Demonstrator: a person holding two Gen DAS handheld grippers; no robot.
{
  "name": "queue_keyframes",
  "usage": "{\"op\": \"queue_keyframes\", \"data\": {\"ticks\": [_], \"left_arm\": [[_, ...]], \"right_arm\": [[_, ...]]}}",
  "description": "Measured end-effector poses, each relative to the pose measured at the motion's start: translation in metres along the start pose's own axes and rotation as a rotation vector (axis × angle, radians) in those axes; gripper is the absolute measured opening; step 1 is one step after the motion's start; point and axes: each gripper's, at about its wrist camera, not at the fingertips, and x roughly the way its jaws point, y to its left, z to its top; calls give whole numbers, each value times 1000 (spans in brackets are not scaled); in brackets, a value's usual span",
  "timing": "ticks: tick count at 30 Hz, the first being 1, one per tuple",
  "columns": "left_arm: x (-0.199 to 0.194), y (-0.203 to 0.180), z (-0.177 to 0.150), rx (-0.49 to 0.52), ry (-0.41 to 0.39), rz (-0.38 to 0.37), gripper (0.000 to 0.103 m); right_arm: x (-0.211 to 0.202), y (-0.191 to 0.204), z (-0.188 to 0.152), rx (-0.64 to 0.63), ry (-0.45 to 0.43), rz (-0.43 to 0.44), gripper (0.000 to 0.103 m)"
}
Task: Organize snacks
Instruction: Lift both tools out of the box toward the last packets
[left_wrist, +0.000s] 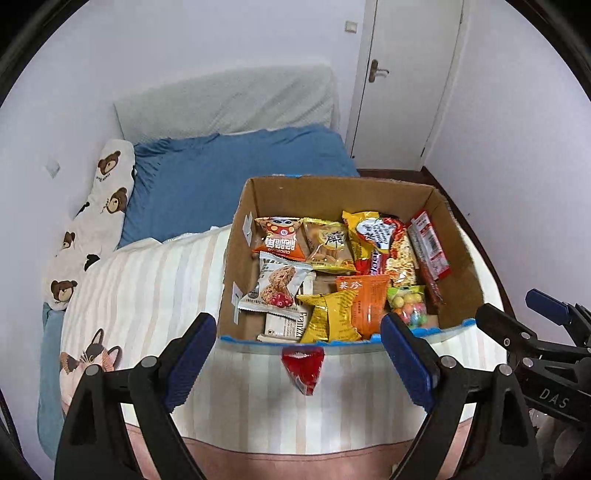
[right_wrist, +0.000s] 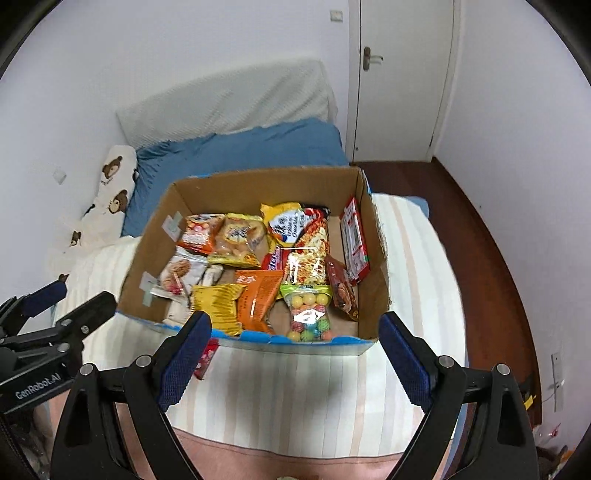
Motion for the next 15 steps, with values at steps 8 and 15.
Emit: {"op": "queue_keyframes", "data": {"ticks": [8,15], "left_arm": [[-43,-6,-15,12,-79,-4,91],[-65,-10,-24,18,-127,12,91]], "right_arm": [[-46,8,-14,-4,-65,23,94],[-75,8,-23,13,-116,38,94]]}}
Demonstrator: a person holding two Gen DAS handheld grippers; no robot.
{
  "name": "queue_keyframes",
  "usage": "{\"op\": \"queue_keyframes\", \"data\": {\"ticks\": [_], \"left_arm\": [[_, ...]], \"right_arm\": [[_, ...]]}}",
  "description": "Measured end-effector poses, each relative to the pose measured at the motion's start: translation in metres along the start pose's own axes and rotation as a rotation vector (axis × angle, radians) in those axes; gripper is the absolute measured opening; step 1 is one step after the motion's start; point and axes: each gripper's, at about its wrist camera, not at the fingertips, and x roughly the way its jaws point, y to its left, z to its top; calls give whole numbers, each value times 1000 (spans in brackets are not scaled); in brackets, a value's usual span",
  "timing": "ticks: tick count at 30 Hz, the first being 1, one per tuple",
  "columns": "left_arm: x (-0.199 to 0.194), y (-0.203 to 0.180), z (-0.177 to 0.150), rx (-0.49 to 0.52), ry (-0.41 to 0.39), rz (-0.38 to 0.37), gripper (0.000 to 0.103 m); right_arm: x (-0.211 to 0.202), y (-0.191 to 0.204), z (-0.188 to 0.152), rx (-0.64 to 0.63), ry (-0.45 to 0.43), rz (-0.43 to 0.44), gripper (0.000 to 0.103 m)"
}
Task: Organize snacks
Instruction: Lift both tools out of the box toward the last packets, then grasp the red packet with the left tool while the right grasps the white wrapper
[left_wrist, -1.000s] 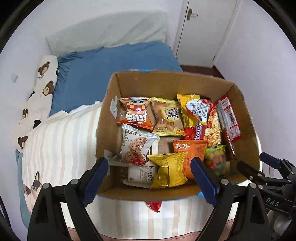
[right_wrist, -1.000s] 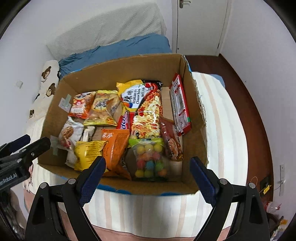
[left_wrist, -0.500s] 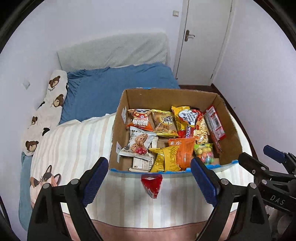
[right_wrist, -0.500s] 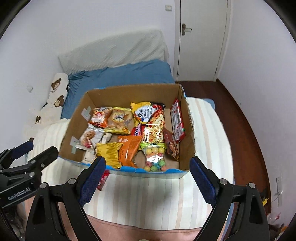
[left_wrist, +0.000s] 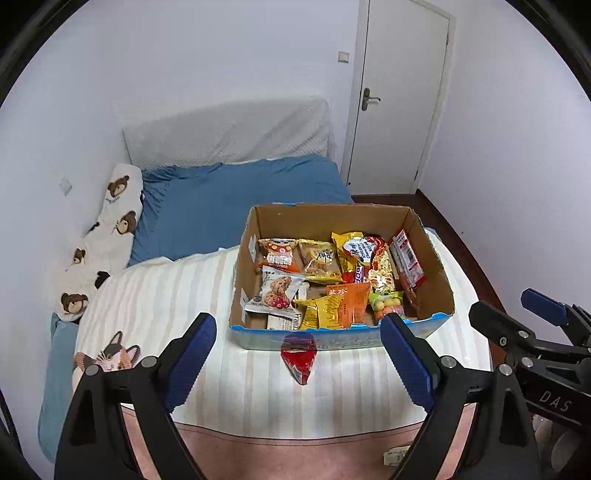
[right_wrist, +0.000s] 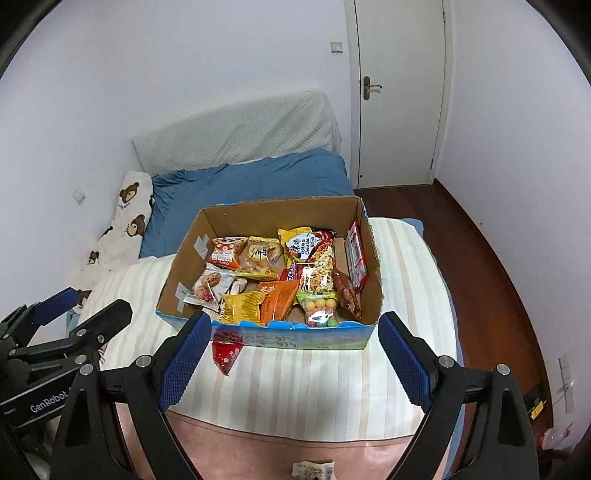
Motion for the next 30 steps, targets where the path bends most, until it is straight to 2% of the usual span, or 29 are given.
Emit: {"op": "queue_keyframes", "data": {"ticks": [3,5,8,10,13,15,21,24,28,30], "left_arm": [[-6,-3,-5,2,-17,15,91],[-9,-5,-9,5,-25,14,91],[-7,-7,-16,8,-14,27,101],[-2,-5,-23,-5,8,10,103],[15,-1,-42,-24,84,-3,103],[28,0,-58,-26,138,-5,103],[77,0,-131,34,393,4,103],[93,0,-161,49,489,10,103],[104,1,-165,52,523,18,103],[109,-1,-156,63,506,29,103]], "right_arm": [[-6,0,-5,4,-10,-5,101],[-9,-2,-10,14,-17,-1,101],[-9,-8,-20,48,-10,13,101],[-5,-14,-31,78,20,32,101],[12,-25,-59,141,109,71,101],[32,-35,-87,199,206,94,101],[99,-64,-179,360,494,117,101],[129,-74,-216,451,597,136,101],[162,-79,-250,535,645,158,101],[172,-75,-256,523,645,118,97]]}}
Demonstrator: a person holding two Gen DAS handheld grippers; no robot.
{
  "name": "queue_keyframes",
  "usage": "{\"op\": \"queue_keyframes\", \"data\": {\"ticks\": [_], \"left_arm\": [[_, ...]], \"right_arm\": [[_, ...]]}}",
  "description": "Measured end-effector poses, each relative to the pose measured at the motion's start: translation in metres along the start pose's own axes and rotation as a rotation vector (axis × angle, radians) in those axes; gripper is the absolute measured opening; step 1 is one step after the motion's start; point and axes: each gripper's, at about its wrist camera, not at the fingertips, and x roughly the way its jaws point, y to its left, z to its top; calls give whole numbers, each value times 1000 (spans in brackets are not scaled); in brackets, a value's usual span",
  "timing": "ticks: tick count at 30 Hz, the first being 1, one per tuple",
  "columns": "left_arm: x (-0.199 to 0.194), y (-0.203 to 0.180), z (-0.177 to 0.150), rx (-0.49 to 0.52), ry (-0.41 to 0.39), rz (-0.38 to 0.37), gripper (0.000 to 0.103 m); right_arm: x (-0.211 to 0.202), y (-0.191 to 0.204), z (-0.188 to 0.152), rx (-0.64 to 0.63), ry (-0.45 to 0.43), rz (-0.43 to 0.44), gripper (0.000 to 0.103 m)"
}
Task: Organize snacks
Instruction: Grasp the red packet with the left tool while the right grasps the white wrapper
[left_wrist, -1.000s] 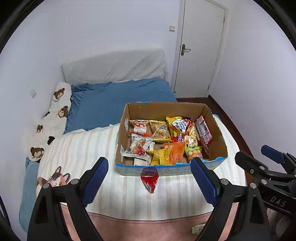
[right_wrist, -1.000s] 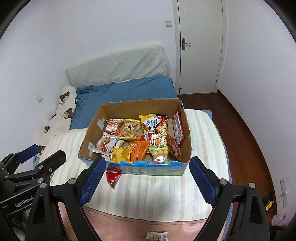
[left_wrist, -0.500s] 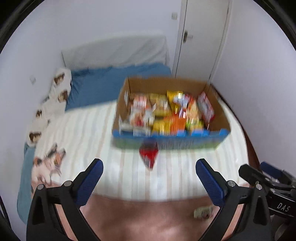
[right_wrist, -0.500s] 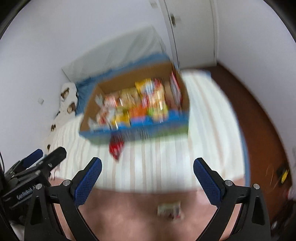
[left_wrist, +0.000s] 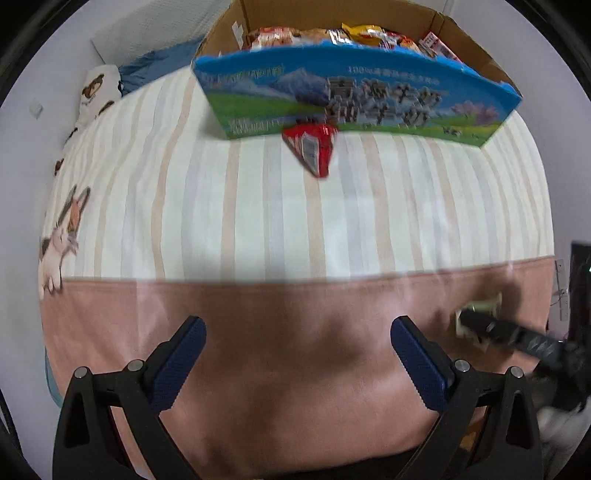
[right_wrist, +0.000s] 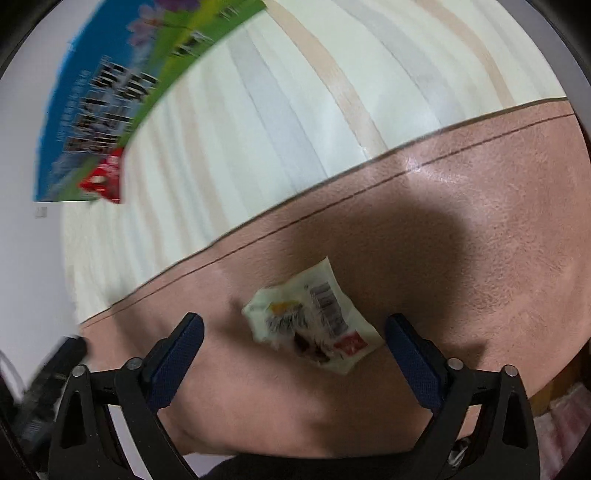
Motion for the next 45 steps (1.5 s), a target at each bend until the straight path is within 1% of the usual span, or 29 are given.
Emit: {"op": "queue_keyframes", "data": {"ticks": [2,4,7,10,12,14,15,16,17,19,20,22,24,27,30,31,34,36,38,39,40,41,42,43,45], "left_arm": [[-1,0,16,6,-28,9,103],[2,0,36,-4,-28,1,103],[21,1,74,-30,2,-35,102],[46,-8,105,-16,49,-39,102],[63,-14,119,-5,85,-55,102],[82,-19,131,2,123,-63,92],[88,-21,134,3,132,-62,75],[93,-21,136,3,141,-64,55],[97,-22,137,1,145,-63,50],[96,-18,137,-18,126,-74,32],[94,-15,136,-28,118,-84,30],[87,-9,128,-41,108,-108,30],[82,-5,116,-41,106,-116,30],[75,3,83,-43,117,-131,30],[68,13,39,-49,150,-145,30],[66,16,19,-48,172,-153,30],[65,23,-25,-57,232,-169,30],[68,26,-45,-69,265,-176,30],[75,30,-56,-87,290,-202,30],[77,31,-57,-104,297,-215,34],[80,37,-58,-138,302,-251,42],[84,42,-56,-163,311,-284,47],[86,48,-55,-194,324,-321,57],[89,52,-55,-240,335,-366,64],[95,59,-54,-287,352,-391,65]], "right_arm": [[1,7,-3,-28,-36,-33,89],[0,11,-4,-44,-78,-53,67],[0,11,-6,-37,-98,-41,63],[-1,12,-11,-36,-109,-42,62],[-1,12,-14,-32,-113,-41,62],[-2,13,-16,-30,-112,-42,62],[-3,14,-17,-28,-110,-42,62],[-9,5,-17,-25,-108,-41,62],[-9,7,-15,-24,-103,-41,62],[-13,7,0,-21,-93,-36,61],[-13,6,1,-21,-89,-33,60],[-13,5,6,-29,-79,-22,58],[-13,6,7,-42,-66,-15,57],[-11,12,5,-86,-36,-9,57],[-6,21,2,-132,3,1,57],[-4,24,0,-153,18,4,57],[2,33,-4,-197,45,-3,57],[5,39,-6,-219,55,-14,57],[6,41,-4,-221,64,-15,62],[7,42,-3,-215,72,-8,66],[8,43,-2,-211,80,-4,68],[9,44,-2,-206,84,-8,68],[10,44,-2,-201,88,-10,68],[10,45,0,-196,92,-11,68],[11,45,0,-186,99,-8,69]]}}
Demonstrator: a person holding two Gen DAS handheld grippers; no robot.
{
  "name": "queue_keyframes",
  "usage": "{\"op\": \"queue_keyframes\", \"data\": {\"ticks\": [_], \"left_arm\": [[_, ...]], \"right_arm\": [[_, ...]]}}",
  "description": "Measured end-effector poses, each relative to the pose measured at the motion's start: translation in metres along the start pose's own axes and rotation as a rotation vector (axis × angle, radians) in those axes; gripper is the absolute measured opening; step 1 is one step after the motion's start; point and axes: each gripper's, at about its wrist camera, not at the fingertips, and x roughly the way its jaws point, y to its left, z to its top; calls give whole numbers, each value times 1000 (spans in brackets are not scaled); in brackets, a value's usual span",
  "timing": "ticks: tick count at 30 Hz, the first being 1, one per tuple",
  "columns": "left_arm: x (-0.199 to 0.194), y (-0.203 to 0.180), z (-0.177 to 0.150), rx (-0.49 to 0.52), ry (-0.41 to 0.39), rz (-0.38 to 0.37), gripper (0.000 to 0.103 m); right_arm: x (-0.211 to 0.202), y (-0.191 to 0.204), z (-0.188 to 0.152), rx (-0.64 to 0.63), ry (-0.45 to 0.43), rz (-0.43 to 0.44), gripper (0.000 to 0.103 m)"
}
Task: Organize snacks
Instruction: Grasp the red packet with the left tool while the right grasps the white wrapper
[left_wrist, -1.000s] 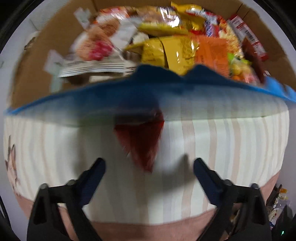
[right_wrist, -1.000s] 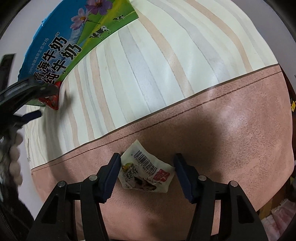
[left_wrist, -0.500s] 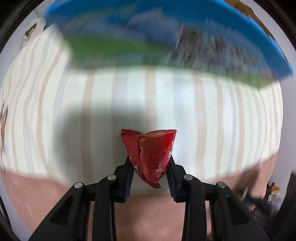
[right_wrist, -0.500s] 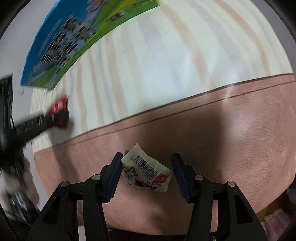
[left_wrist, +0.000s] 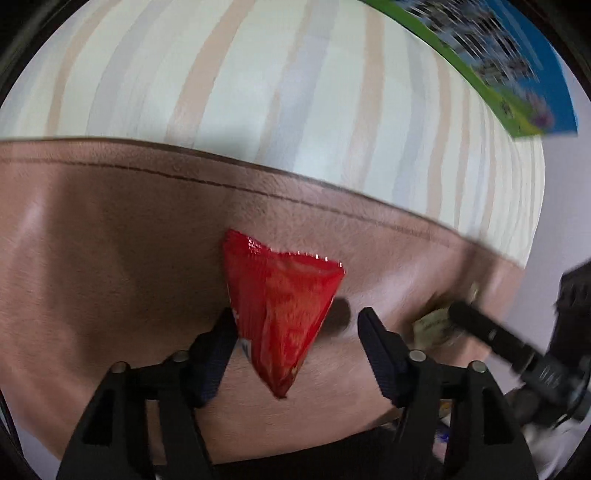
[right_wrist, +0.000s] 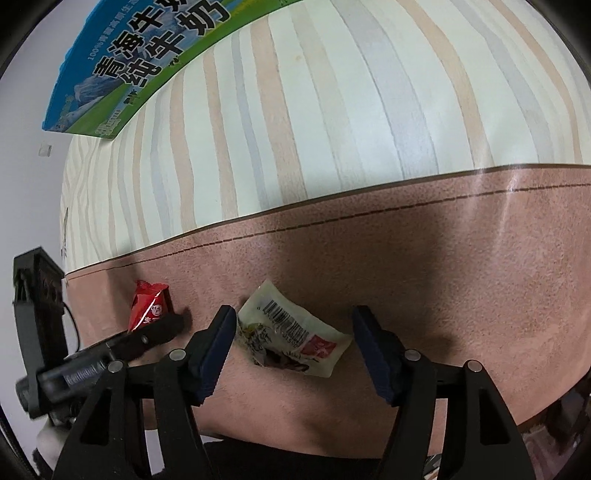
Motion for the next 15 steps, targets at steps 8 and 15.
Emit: {"op": "queue_keyframes", "data": {"ticks": [8,15], "left_arm": [[-9,4,14,-50,-46,56,50],[-16,-20,8,21,-80,137,38]], "right_arm": [[8,3,-5,7,-2,-34,68],[4,7,-11,-33,-44,-59,49]]}}
